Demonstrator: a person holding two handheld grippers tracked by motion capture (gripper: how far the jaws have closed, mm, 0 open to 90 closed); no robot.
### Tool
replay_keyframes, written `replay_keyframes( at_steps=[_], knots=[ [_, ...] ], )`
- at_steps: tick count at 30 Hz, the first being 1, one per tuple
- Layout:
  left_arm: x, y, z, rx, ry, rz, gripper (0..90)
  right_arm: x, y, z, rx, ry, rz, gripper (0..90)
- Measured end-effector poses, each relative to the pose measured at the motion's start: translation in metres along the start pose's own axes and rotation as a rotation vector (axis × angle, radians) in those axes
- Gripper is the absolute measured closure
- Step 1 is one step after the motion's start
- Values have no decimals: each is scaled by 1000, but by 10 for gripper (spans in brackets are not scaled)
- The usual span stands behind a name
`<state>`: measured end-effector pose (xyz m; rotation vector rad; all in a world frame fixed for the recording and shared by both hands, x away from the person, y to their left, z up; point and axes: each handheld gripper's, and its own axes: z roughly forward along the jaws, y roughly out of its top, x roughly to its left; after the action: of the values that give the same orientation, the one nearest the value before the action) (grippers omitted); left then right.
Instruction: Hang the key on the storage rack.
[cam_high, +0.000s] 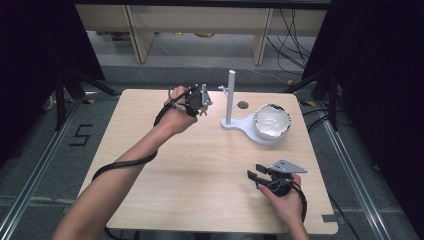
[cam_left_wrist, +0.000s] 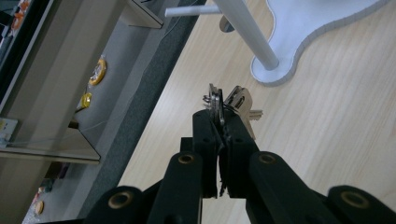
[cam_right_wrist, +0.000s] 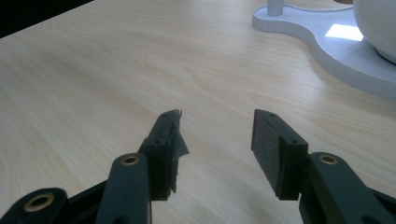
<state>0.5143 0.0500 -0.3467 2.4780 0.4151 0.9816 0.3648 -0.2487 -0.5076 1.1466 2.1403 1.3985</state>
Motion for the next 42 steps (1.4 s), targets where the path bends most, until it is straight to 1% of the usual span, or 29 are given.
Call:
replay_keyframes(
  at_steps=[1, 2, 3, 4, 8, 11, 12, 13, 14, 16, 17, 19, 20, 21, 22, 23, 25, 26, 27, 29, 30, 31, 34, 35, 36, 37, 40, 41, 42],
  knots=[
    [2, 4, -1, -8, 3, 3, 856, 3, 0, 0, 6, -7, 38, 529],
    [3, 6, -1, -13, 5, 7, 856, 2, 0, -1, 11, 1, 33, 528],
    [4, 8, -2, -21, 6, 2, 856, 2, 0, -1, 16, 2, 40, 528],
    [4, 8, -2, -21, 6, 2, 855, -1, 0, -1, 13, -8, 1, 527],
    [10, 19, -4, -40, 11, 12, 856, -1, -1, 0, 17, -5, -2, 525],
    [12, 24, -6, -53, 10, 8, 856, 0, -1, -1, 20, -6, 4, 524],
    [12, 26, -6, -55, 9, 10, 855, 3, -2, 0, 16, 5, 46, 523],
    [12, 29, -7, -62, 7, 12, 855, 2, -2, 1, 9, -5, 32, 523],
    [12, 29, -7, -62, 7, 12, 855, 2, -2, 0, 25, 2, 45, 523],
    [13, 33, -8, -70, 6, 18, 855, 2, -2, 0, 24, 0, 36, 522],
    [15, 37, -9, -76, 7, 20, 855, 2, -3, 1, 20, 7, 48, 520],
    [17, 43, -9, -78, 5, 28, 855, 0, -3, 2, 14, 2, 24, 520],
    [17, 45, -8, -84, 6, 28, 855, 1, -4, 2, 16, 0, 33, 519],
    [18, 47, -8, -85, 5, 34, 855, 3, -4, 1, 25, 7, 59, 519],
    [18, 47, -8, -85, 5, 34, 855, 3, -4, 1, 25, 7, 59, 519],
    [19, 50, -7, -81, 4, 40, 855, 2, -3, 0, 39, 5, 47, 519],
    [20, 55, -4, -82, -1, 47, 855, 1, -4, 0, 37, 5, 47, 518],
    [20, 55, -4, -82, -1, 47, 855, 1, -4, 0, 37, 5, 47, 518],
    [21, 58, -3, -84, -1, 47, 855, -2, -4, 1, 21, 3, 24, 518],
    [21, 59, -2, -84, -2, 46, 854, -2, -4, 2, 18, 8, 24, 518],
    [22, 60, 0, -78, -5, 49, 854, -1, -3, 0, 31, 3, 29, 516],
    [23, 60, 1, -75, -5, 48, 854, 2, -4, 1, 36, 17, 74, 516],
    [24, 61, 3, -73, -6, 44, 854, 2, -4, 1, 37, 19, 78, 515],
    [26, 62, 5, -75, -10, 44, 854, 1, -5, 1, 34, 5, 61, 514],
    [26, 62, 5, -76, -9, 39, 854, -2, -4, 1, 37, -3, 23, 514],
    [26, 63, 6, -78, -10, 36, 854, -1, -5, 4, 34, 9, 37, 514],
    [27, 63, 7, -74, -13, 35, 853, -1, -5, 3, 43, 10, 36, 514],
    [28, 63, 8, -70, -15, 32, 853, 1, -5, 3, 48, 14, 57, 514],
    [30, 63, 9, -67, -14, 24, 853, 0, -5, 4, 43, 3, 45, 514]
  ],
)
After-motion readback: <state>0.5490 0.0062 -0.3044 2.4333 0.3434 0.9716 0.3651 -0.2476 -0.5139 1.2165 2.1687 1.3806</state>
